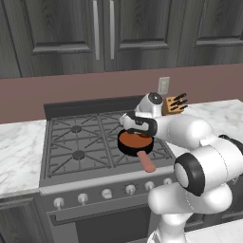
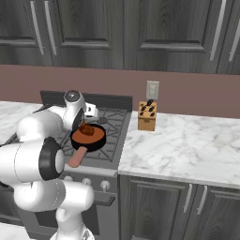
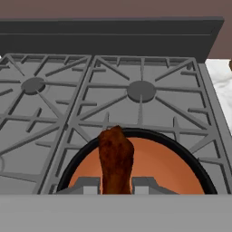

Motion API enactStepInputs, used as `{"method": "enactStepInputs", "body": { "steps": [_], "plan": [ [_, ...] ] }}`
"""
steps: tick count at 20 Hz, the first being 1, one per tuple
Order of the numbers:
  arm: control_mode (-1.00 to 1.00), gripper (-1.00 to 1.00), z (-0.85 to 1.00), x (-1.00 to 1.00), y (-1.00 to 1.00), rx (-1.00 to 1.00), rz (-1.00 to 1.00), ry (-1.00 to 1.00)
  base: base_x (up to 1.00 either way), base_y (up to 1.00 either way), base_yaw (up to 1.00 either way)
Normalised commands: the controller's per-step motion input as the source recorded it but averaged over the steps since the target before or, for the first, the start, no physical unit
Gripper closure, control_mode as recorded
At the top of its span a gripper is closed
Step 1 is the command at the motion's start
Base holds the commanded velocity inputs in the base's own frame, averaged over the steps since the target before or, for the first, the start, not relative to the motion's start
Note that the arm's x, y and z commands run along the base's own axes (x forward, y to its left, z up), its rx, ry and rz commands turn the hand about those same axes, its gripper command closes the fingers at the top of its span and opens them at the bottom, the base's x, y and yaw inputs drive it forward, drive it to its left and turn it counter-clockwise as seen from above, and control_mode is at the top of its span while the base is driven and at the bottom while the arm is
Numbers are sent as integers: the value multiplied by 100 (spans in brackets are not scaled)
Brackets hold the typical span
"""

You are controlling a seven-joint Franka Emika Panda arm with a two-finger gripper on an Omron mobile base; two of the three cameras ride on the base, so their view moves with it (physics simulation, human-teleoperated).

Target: Retrieve the chicken drumstick from the fridge and place it on the saucepan with marinade on the stove.

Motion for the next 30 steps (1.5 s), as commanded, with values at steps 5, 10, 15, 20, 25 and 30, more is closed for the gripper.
{"method": "enactStepInputs", "body": {
  "steps": [5, 10, 15, 20, 25, 30],
  "plan": [
    [-100, 100, -23, 7, 0, 0, 0, 0, 0, 0, 0],
    [-100, 100, -20, 12, 0, 0, 0, 0, 0, 0, 0],
    [-100, 100, -21, 14, 0, 0, 0, 0, 0, 0, 0],
    [-100, 100, -25, 12, 0, 0, 0, 0, 0, 0, 0],
    [-100, 100, -21, 11, 0, 0, 0, 0, 0, 0, 0],
    [-100, 100, -18, 12, 0, 0, 0, 0, 0, 0, 0]
  ]
}}
